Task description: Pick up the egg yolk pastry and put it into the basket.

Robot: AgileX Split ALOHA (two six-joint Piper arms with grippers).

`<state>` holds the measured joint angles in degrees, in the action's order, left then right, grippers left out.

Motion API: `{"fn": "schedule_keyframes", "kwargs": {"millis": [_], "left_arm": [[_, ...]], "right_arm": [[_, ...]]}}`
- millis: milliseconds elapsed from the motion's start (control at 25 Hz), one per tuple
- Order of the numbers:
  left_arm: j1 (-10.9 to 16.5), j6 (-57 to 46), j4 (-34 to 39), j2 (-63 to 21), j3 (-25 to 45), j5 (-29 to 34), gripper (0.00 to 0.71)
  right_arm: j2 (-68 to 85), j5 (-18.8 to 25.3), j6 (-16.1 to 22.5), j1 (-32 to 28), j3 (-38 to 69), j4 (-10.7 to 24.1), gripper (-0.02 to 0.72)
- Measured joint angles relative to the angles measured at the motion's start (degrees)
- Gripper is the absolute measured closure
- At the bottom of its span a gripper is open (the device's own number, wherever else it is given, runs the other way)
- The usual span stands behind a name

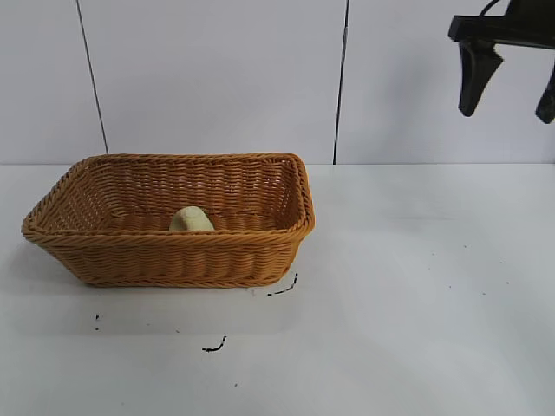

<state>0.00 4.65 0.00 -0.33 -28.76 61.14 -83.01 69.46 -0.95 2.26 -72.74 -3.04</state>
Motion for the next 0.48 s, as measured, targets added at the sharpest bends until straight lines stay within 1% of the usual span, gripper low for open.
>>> {"fn": "schedule_keyframes", "kwargs": {"millis": [120,200,480], "left_arm": [[0.00,0.00,0.00,0.00,0.00,0.00,0.014],[0.00,0.00,0.00,0.00,0.00,0.00,0.014],[0.00,0.00,0.00,0.00,0.00,0.00,0.014]], "right_arm": [[10.78,0.01,-0.69,0.00,8.16,0.00,0.099],[17.70,-0.74,-1.22,0.00,13.69,0.00,0.099],[43.81,-8.25,-4.84,0.00,30.24,0.00,0.099]]}}
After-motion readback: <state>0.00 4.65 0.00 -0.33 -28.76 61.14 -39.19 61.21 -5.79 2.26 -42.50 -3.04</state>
